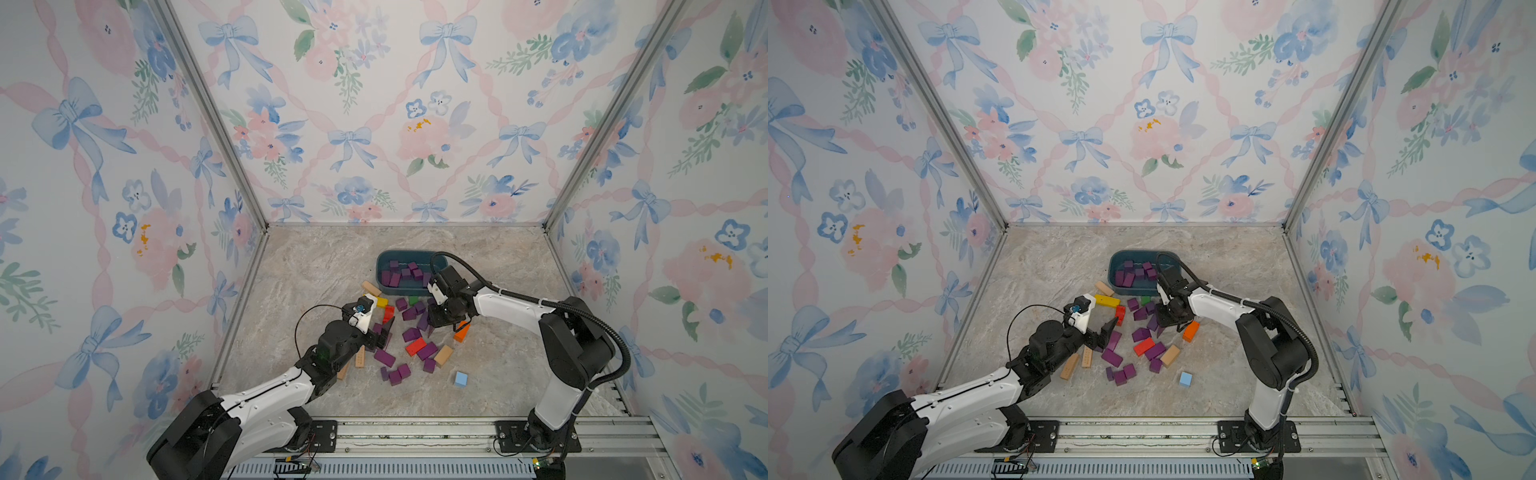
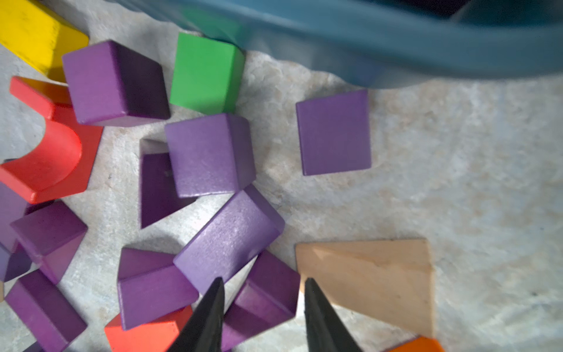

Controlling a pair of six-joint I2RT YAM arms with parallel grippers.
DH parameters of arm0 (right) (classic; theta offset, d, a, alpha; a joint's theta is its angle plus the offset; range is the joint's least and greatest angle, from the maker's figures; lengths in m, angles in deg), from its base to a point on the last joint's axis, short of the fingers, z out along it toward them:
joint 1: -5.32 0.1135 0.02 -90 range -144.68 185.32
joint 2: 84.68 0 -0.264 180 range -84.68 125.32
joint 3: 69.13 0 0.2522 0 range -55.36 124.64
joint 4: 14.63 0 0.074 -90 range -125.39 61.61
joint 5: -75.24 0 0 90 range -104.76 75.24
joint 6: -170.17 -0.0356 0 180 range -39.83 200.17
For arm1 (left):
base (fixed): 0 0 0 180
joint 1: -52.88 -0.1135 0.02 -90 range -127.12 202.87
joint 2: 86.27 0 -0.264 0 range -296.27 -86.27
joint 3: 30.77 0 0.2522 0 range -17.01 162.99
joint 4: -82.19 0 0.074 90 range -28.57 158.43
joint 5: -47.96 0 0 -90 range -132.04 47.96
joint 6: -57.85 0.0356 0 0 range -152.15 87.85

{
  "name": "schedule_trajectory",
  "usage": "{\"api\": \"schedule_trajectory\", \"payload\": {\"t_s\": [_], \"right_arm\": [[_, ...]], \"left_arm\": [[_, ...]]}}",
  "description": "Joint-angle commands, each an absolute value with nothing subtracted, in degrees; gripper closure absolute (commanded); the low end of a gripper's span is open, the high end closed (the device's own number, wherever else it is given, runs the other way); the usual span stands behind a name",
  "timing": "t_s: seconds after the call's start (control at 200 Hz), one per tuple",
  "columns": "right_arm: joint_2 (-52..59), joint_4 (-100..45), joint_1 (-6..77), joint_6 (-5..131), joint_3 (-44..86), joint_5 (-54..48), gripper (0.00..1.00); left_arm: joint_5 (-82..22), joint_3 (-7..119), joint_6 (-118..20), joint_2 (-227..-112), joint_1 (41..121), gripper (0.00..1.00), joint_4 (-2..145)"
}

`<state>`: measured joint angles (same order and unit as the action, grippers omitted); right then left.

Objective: Pick purple bricks into the storage bin
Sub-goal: Pick up the building block from the center of the board.

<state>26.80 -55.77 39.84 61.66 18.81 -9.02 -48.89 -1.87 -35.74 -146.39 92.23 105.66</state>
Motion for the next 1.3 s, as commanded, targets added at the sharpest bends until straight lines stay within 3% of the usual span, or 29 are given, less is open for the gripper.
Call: {"api": "schedule_trajectory", "payload": {"t_s": [0.0, 0.44, 0.88, 1.035, 1.295], "right_arm": [[29.01, -56.00, 39.37, 61.47, 20.60, -8.85, 0.61], [30.22, -62.17, 42.69, 63.36, 23.52, -17.08, 0.61], [32.21, -62.27, 43.20, 61.58, 24.53, -15.86, 0.62], [32.04, -61.70, 43.20, 61.49, 24.00, -15.45, 0.80], [30.38, -63.31, 43.09, 61.63, 25.06, -15.64, 0.83]], "left_arm": [[-50.03, -2.24, -35.44, -146.97, 92.51, 0.03, 106.92], [-53.09, -2.50, -35.93, -146.32, 92.53, 0.03, 106.92], [-54.74, -3.52, -35.95, -144.05, 92.59, 0.02, 107.01], [-54.82, -3.58, -35.92, -144.04, 92.52, 0.02, 107.10], [-55.01, -3.60, -35.91, -144.47, 92.60, 0.02, 107.25]]}}
